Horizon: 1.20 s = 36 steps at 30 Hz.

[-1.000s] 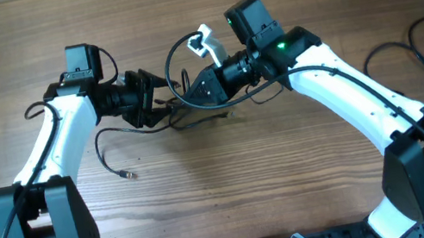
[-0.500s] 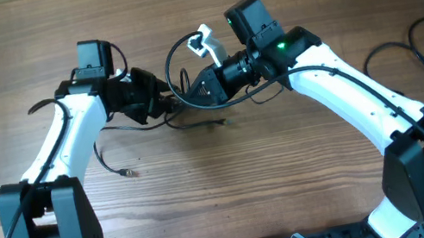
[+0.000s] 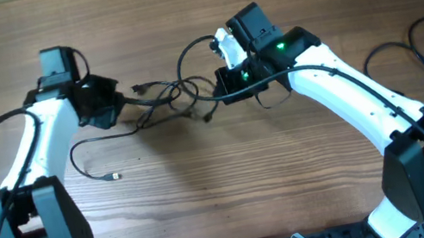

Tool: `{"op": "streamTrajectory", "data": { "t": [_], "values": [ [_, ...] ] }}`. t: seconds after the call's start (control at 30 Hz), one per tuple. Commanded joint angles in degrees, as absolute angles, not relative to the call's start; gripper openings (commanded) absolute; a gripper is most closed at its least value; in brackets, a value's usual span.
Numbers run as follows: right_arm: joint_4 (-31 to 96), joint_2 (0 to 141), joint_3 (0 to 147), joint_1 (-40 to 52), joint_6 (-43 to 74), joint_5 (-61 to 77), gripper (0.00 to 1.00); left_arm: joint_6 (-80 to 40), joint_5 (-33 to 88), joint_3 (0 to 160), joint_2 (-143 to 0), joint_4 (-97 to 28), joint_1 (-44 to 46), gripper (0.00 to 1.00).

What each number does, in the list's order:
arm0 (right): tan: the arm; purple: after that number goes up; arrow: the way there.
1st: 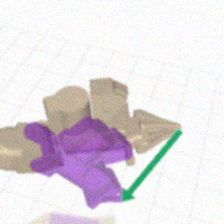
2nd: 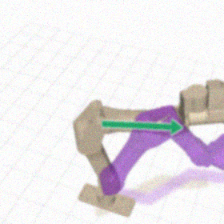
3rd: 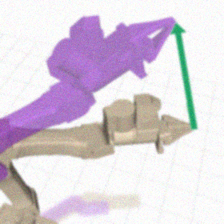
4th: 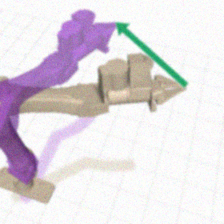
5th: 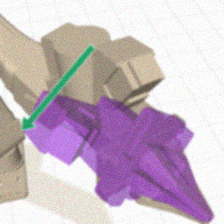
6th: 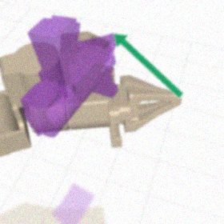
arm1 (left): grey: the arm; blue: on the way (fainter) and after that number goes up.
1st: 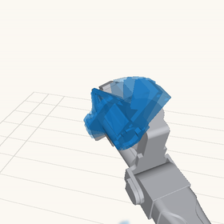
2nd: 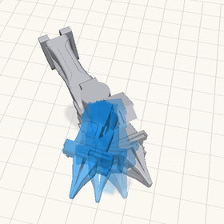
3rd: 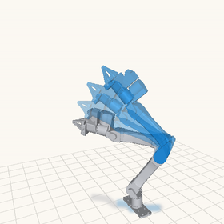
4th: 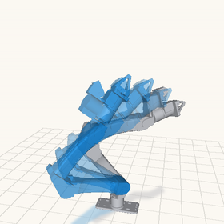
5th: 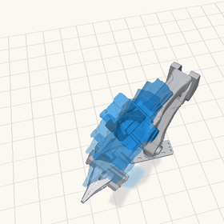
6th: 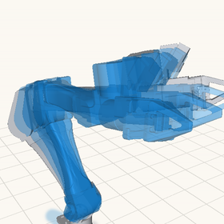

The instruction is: Untangle cables

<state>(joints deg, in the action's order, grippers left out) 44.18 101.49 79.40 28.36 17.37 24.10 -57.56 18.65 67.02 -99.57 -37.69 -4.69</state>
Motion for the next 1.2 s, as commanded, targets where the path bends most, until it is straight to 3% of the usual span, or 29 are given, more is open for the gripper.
{"op": "streamTrajectory", "data": {
  "t": [0.0,0.13,0.8,1.17],
  "values": [
    [47.48,102.24,80.01,26.96,20.53,8.56,0.04,-53.06,15.29,67.37,-100.20,-37.95,-8.54,0.04],
    [53.06,102.24,80.01,21.32,24.56,-3.55,0.04,-52.69,13.34,67.37,-100.20,-38.22,-11.75,0.04],
    [51.24,102.24,80.01,-21.34,36.32,-6.28,0.04,-58.48,9.13,65.93,-100.20,-42.83,-29.28,0.04],
    [47.05,102.26,78.78,-23.35,29.47,1.78,0.04,-55.46,12.58,64.49,-100.20,-36.91,-20.21,0.04]
  ]
}}
